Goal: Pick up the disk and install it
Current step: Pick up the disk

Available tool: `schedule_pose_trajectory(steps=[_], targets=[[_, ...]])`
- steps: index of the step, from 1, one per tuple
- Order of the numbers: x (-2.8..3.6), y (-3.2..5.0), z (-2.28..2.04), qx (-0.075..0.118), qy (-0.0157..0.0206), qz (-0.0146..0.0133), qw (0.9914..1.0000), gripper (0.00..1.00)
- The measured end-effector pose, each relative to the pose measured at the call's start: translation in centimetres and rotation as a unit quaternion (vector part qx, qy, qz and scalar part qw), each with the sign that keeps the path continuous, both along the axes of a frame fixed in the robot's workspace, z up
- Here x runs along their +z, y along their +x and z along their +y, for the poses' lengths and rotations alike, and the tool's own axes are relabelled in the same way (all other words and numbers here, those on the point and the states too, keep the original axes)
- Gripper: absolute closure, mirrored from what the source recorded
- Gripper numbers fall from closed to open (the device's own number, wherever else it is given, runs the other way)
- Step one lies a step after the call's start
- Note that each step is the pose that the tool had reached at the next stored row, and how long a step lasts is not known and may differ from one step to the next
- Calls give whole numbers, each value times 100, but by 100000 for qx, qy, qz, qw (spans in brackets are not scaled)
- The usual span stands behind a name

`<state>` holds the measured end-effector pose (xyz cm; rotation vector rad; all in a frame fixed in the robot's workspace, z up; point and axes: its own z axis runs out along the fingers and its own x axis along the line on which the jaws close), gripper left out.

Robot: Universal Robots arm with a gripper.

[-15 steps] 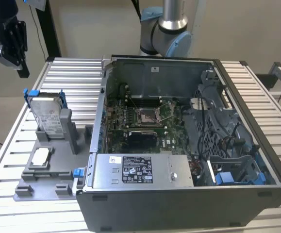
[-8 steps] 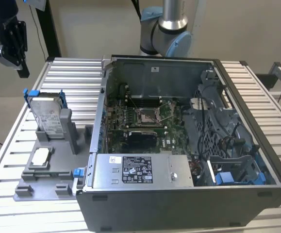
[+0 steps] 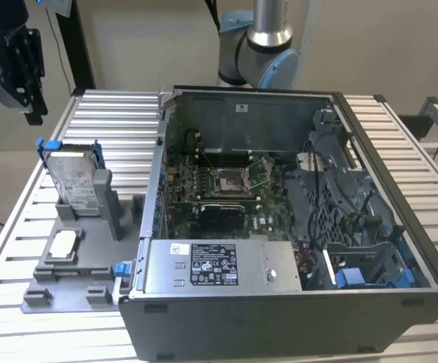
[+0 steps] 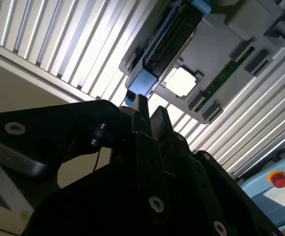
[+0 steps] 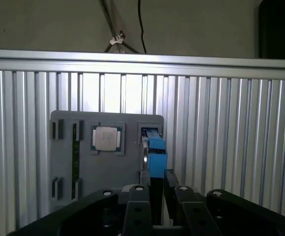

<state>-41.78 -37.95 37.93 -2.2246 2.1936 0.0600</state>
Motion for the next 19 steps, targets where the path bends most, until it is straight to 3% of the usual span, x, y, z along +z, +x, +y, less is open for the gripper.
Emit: schedule_pose_trajectory(steps=[10,19], targets=[[-2,0,-1,1,-4,8,100000,0],[-116,1,-1,-1,-6,4,100000,0]])
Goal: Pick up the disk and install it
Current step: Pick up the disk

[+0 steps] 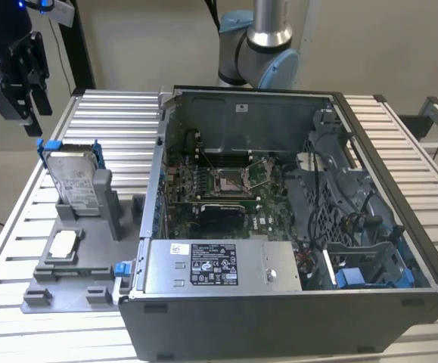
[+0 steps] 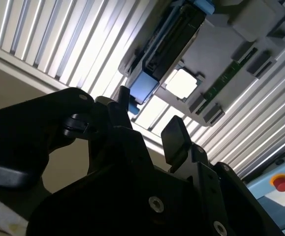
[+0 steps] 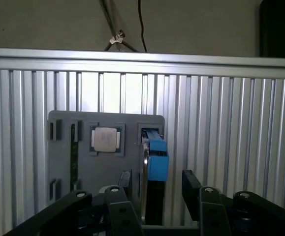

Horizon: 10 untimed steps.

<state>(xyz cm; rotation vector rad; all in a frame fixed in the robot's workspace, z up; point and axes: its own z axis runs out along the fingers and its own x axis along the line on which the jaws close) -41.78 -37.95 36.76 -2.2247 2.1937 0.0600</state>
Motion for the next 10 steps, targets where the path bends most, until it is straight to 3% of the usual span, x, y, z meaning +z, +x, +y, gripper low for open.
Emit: schedule_pose_trajectory(steps=[2,5,10], targets=[[-30,0,3,1,-56,2,100000,0],[-69,0,11,0,-649,-4,99998,0],[-135,5,12,2,-1039,-5,99995,0]])
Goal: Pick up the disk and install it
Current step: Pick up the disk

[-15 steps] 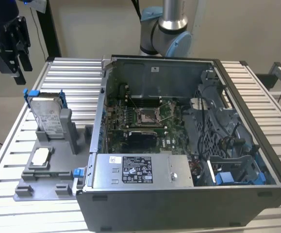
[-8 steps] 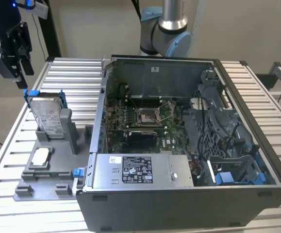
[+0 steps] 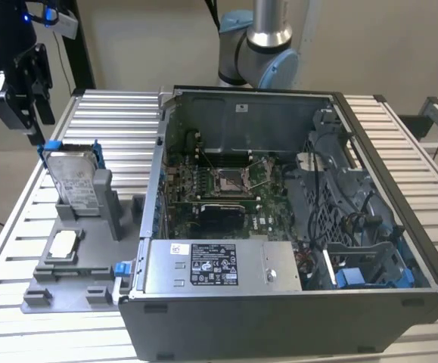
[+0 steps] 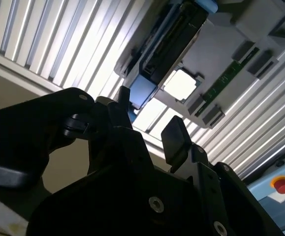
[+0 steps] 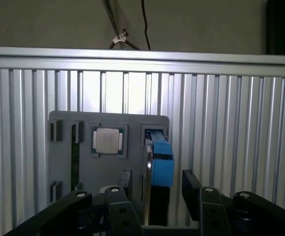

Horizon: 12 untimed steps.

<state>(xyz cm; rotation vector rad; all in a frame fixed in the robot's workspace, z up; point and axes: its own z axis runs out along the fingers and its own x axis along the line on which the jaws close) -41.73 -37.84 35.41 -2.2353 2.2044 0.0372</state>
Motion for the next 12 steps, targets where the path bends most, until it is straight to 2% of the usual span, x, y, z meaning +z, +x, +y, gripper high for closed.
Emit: schedule_pose_trajectory(steps=[12], targets=[[-148,0,7,0,-47,-118,100000,0]])
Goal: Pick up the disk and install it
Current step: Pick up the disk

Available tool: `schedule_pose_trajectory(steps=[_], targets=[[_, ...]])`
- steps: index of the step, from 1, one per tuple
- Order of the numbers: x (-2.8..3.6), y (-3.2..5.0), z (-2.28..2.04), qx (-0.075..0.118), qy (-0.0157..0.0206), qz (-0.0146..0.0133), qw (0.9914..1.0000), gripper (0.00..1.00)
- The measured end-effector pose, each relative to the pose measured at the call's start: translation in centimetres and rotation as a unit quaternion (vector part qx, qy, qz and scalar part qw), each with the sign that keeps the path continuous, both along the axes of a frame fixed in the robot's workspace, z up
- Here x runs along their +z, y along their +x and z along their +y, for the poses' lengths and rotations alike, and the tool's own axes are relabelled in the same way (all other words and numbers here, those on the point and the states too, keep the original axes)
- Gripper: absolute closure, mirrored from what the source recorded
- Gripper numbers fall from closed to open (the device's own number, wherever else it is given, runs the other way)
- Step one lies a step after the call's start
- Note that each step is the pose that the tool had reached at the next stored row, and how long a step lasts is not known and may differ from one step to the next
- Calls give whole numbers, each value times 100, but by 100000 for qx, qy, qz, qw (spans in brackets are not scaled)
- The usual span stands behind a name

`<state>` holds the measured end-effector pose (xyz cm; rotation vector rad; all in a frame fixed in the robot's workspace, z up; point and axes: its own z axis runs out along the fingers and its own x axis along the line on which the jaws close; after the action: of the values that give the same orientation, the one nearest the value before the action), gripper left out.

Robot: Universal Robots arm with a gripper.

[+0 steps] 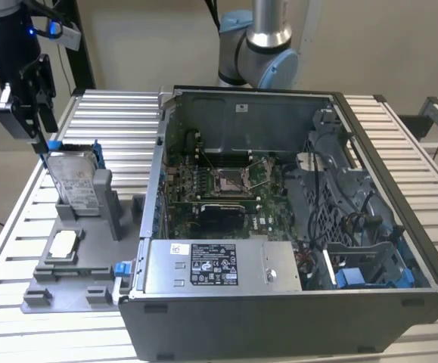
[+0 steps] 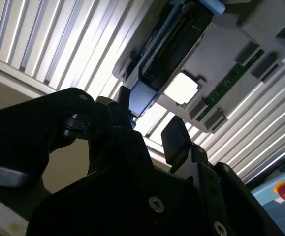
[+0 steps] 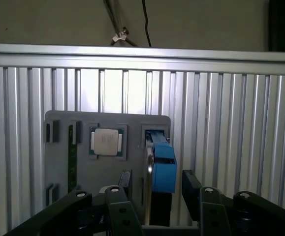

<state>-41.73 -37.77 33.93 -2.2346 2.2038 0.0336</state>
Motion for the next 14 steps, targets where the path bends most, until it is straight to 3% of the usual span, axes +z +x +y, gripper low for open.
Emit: schedule_pose_trajectory(steps=[14], targets=[[-182,0,22,-2,-1,0,100000,0]])
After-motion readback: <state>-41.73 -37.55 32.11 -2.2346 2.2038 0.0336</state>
